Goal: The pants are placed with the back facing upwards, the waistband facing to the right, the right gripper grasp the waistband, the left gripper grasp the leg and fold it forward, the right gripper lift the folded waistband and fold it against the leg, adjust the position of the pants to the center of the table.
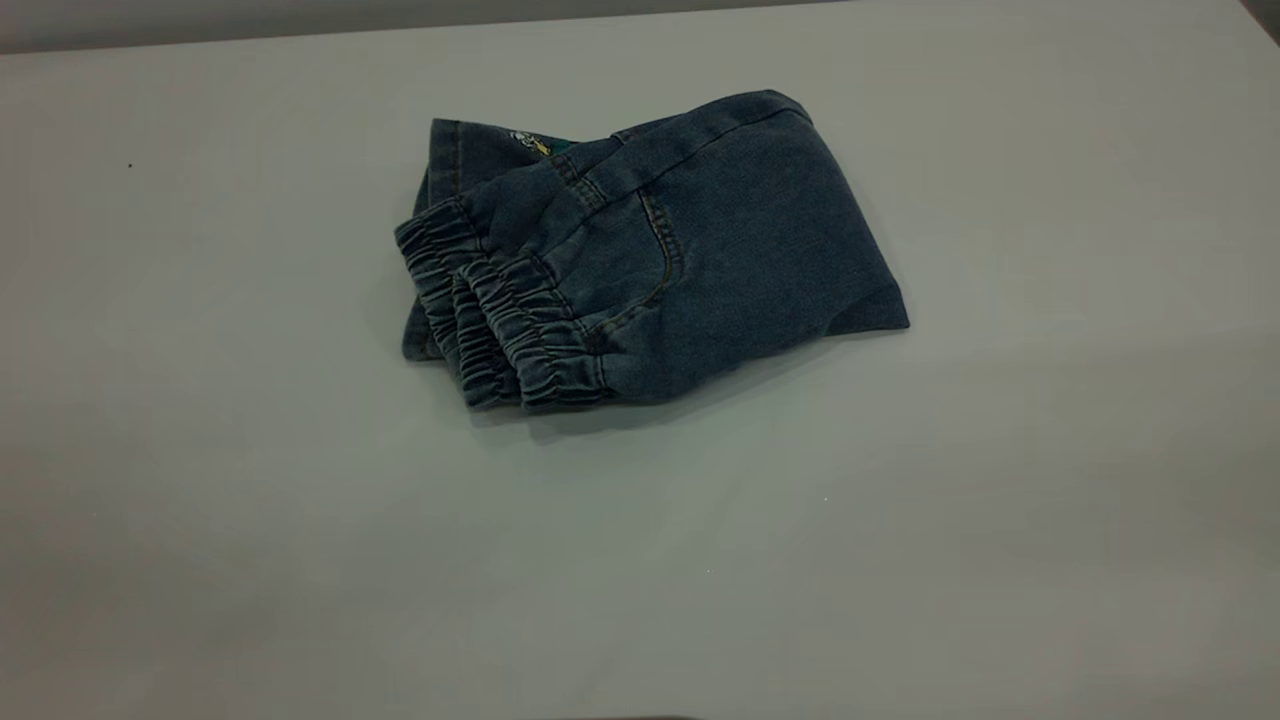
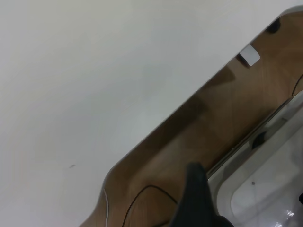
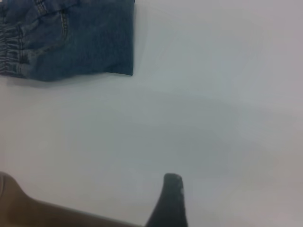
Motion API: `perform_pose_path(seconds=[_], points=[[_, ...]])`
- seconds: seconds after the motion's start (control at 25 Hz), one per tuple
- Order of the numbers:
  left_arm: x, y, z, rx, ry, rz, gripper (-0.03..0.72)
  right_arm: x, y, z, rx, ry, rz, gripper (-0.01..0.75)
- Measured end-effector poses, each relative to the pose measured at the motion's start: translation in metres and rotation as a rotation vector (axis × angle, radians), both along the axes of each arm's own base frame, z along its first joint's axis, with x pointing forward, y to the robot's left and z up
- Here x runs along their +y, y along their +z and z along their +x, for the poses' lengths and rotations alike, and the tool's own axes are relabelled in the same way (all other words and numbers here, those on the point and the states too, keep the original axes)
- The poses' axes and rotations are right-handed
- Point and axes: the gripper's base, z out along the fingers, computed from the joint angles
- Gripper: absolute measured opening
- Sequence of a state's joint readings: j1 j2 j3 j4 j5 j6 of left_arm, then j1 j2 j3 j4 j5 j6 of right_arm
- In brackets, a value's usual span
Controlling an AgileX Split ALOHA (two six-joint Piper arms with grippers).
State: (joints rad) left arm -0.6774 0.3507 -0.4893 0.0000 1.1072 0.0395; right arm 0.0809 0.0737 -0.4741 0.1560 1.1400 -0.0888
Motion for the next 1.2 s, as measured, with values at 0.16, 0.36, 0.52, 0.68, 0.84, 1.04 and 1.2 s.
perform_pose_path(seconds=[0.16,0.36,0.52,0.68,0.84,1.04,1.2], points=[[0.006,0.002,-0.003,-0.033,0.082,-0.024,0.504,0.000,0.000,0.000,0.000,0.000,0.000,0.582],[0.020,0.005,-0.012,-0.121,0.312,-0.069,0.504,0.000,0.000,0.000,0.000,-0.001,0.000,0.580],[0.026,0.006,-0.026,-0.216,0.446,-0.105,0.504,0.000,0.000,-0.001,-0.011,-0.044,0.002,0.580],[0.029,0.006,-0.037,-0.285,0.544,-0.122,0.504,0.000,0.000,-0.004,-0.038,-0.098,0.002,0.580],[0.029,0.006,-0.042,-0.318,0.598,-0.125,0.504,0.000,0.000,-0.009,-0.078,-0.114,0.004,0.580],[0.029,0.006,-0.044,-0.333,0.602,-0.131,0.504,0.001,0.000,-0.010,-0.085,-0.112,0.011,0.580],[0.029,0.006,-0.044,-0.333,0.602,-0.130,0.504,0.001,0.000,-0.010,-0.085,-0.113,0.016,0.580]])
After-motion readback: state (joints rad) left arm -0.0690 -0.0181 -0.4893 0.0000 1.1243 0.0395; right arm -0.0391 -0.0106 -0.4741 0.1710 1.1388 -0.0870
